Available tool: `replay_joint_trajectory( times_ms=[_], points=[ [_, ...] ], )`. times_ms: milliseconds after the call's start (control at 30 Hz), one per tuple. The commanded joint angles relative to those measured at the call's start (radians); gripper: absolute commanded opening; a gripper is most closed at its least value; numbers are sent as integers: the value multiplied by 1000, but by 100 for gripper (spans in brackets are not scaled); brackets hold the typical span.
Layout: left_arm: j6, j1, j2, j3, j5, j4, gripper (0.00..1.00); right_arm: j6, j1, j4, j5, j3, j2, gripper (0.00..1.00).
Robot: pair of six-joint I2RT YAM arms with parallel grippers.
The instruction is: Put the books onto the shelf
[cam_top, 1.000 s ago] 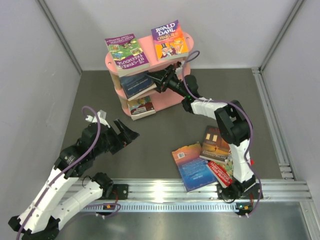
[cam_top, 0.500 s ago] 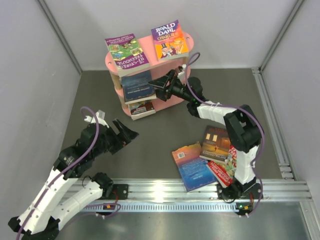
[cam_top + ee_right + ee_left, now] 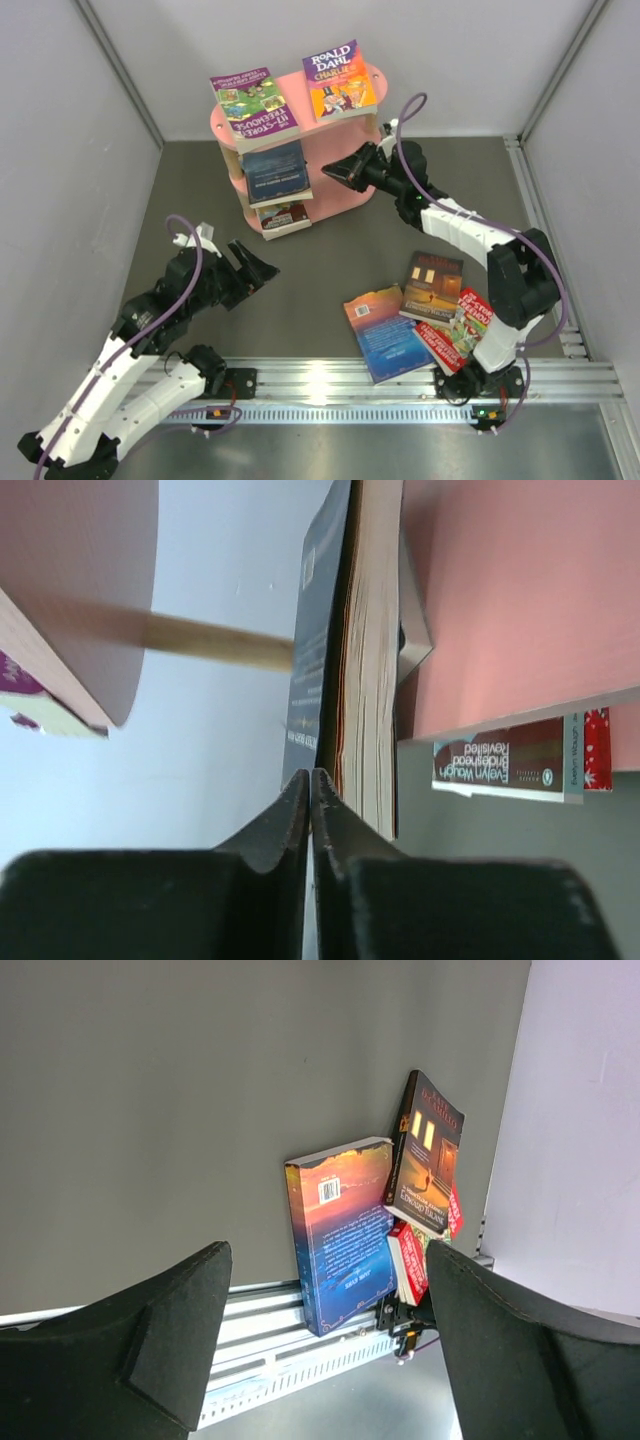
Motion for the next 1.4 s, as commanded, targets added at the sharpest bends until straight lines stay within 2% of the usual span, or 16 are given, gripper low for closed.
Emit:
replay_joint_trajectory(
  times_ms=[0,100,167,300,467,567,900,1133,1367],
  points=[
    [-7,-2,0,-17,14,57,81,30,-20,91,78,-10,-35,0],
    [16,-2,32,-19,11,63,77,64,-17,125,100,25,9,0],
    [33,-2,78,-17,-3,74,71,78,-19,133,115,45,46,0],
    [93,-2,206,16,-29,143,54,95,-17,136,134,146,118,0],
    [150,-2,426,107,-78,210,24,95,-14,93,161,235,206,0],
    [177,2,522,171,-121,226,17,88,-11,52,181,289,255,0],
    [229,102,690,266,-95,262,10,-33,53,-280,229,625,436,0],
    [283,142,774,305,-96,259,8,-37,90,-328,223,673,508,0],
    [303,160,817,329,-101,270,7,-31,137,-311,197,619,482,0]
  ],
)
